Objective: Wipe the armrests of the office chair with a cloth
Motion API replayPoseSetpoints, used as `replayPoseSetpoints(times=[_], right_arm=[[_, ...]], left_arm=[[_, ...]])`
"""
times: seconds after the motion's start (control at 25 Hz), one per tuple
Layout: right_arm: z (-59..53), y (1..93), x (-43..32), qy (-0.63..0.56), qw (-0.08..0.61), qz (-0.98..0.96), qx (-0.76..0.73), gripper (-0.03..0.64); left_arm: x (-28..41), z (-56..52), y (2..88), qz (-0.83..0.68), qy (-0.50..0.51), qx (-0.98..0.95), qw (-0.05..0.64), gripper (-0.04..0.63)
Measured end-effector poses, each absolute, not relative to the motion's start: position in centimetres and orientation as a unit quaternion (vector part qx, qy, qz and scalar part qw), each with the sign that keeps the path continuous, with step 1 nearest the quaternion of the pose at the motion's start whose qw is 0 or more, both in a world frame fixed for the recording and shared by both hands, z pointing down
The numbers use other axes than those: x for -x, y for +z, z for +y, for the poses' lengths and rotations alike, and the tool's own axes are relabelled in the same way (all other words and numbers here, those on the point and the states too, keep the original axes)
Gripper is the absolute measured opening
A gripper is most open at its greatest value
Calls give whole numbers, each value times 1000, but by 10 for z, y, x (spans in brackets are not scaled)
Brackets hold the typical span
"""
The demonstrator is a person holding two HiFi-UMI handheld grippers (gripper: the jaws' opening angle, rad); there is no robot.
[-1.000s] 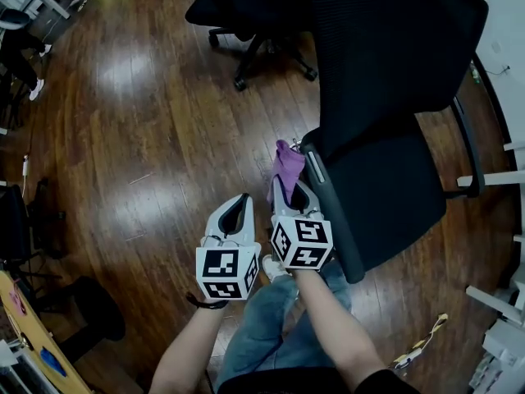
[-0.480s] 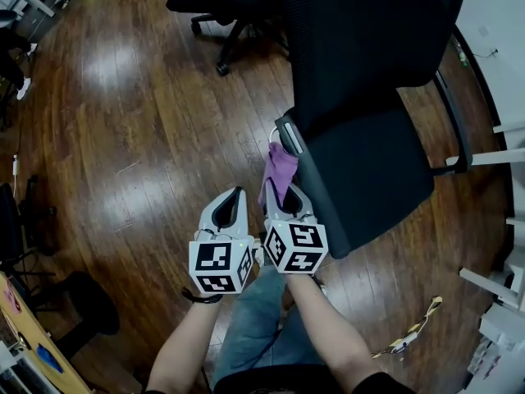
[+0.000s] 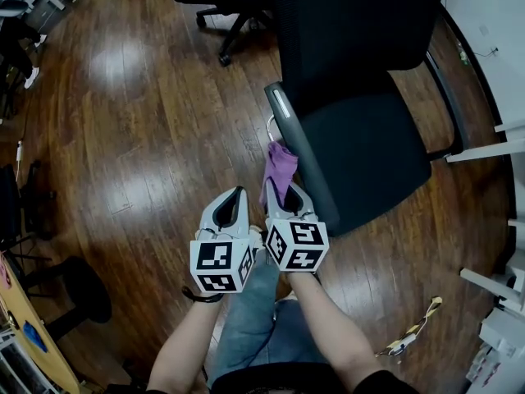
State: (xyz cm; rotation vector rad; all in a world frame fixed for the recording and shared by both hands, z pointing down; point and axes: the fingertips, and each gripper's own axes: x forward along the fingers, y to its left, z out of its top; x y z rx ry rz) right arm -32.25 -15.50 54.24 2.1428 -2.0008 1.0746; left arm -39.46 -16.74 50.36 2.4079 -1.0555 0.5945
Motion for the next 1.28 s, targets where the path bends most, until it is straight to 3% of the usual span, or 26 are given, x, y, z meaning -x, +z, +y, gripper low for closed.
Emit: replayPoseSetpoints(times=[0.6, 1.28], right_arm=[[-42, 557, 316, 322, 50, -660, -677, 75], [22, 635, 293, 306, 82, -671, -671, 75]], left_arm=[[385, -58, 511, -374, 198, -878, 223, 4], [375, -1, 579, -385, 204, -872, 225, 4]])
